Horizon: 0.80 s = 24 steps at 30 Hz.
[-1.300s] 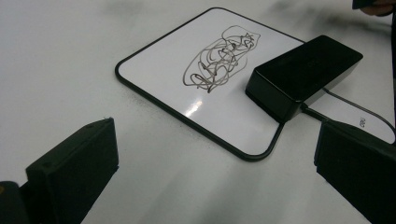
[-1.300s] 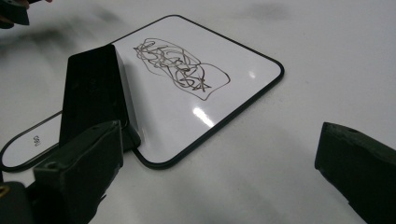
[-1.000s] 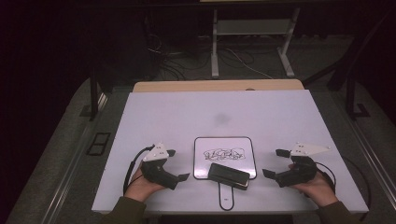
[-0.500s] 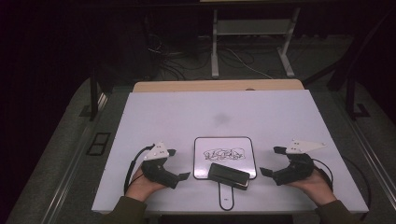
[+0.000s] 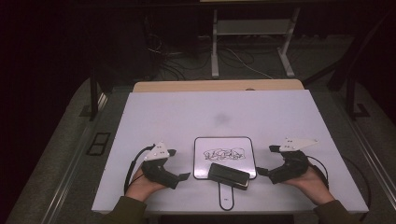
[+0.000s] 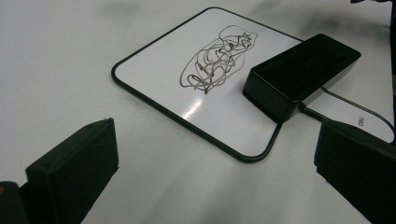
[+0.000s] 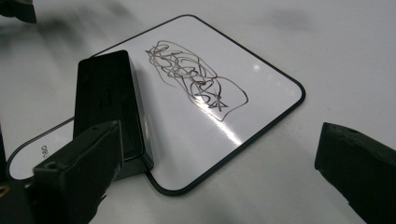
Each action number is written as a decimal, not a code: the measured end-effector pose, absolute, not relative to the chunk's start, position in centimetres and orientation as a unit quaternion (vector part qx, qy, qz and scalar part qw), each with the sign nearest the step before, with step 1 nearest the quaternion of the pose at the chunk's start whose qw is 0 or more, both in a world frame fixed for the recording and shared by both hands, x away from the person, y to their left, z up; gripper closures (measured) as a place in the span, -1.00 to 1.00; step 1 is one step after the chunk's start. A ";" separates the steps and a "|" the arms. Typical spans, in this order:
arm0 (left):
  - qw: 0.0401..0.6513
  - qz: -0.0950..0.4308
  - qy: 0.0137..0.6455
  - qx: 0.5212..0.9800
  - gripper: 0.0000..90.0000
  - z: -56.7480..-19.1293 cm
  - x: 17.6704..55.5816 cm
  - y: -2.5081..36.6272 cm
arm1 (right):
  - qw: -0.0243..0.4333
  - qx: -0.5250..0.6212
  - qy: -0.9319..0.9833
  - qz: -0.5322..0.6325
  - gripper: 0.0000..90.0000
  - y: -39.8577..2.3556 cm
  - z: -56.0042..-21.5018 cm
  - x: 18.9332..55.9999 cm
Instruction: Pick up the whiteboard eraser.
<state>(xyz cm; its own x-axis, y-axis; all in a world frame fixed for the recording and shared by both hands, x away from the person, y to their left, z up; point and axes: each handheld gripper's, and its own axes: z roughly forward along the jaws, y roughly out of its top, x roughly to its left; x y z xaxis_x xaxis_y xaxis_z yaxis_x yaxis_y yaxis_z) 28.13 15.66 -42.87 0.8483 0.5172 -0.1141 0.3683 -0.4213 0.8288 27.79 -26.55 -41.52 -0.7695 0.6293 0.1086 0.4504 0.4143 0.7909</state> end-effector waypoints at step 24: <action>0.472 0.088 0.268 0.835 -1.00 -43.2 28.1 15.9 | 0.067 0.286 0.854 0.429 -1.00 -23.2 -40.9 29.0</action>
